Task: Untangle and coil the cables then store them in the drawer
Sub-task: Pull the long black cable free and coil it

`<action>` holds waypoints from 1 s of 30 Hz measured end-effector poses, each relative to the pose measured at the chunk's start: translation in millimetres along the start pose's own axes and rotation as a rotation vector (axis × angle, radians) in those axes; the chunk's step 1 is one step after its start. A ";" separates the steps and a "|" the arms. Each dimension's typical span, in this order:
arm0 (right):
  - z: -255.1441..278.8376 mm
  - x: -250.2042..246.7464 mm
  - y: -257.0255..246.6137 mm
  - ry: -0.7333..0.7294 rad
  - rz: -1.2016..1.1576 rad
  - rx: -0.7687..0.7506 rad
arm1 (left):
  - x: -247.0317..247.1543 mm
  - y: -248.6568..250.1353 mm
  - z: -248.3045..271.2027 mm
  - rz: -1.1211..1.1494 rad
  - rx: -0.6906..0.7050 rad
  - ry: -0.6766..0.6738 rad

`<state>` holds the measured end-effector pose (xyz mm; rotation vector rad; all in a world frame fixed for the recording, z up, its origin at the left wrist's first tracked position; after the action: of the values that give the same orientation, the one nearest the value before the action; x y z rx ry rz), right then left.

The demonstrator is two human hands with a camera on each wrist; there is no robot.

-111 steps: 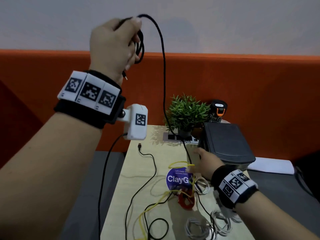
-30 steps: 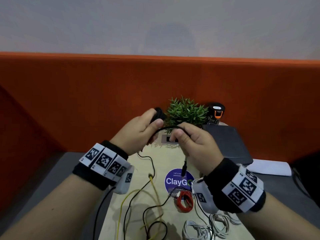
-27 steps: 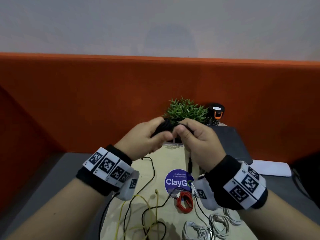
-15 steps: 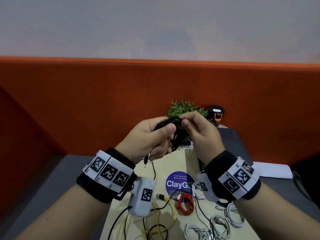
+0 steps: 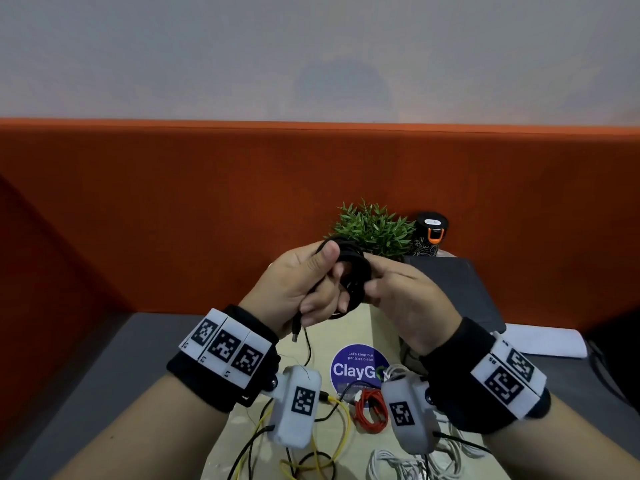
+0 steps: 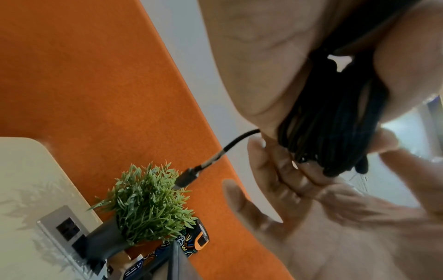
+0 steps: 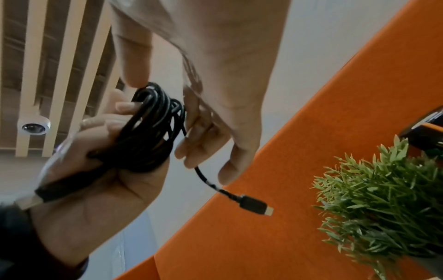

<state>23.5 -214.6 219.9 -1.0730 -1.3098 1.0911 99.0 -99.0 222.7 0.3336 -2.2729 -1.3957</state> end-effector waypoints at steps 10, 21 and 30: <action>3.9 -8.9 11.8 0.429 0.295 -0.023 | -0.5 -6.1 2.3 -0.270 -0.066 0.012; 5.0 -15.0 29.2 0.607 0.171 0.103 | -8.7 -10.0 22.9 -0.714 -0.082 0.083; 3.5 -8.7 21.0 0.625 0.293 0.100 | 8.0 -4.9 26.2 -0.797 0.004 0.088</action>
<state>20.4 -219.5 197.7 -1.4129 -0.6097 0.9080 79.0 -84.2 210.2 1.3833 -2.1466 -1.6683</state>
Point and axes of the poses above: each hand's wrist, its own z-axis away from the middle knuckle, its own x-axis out of the palm, y = z × x, the point moved 3 cm from there along -z, towards the middle knuckle, and after that the axes turned 11 degrees about x, right-handed, at the moved point
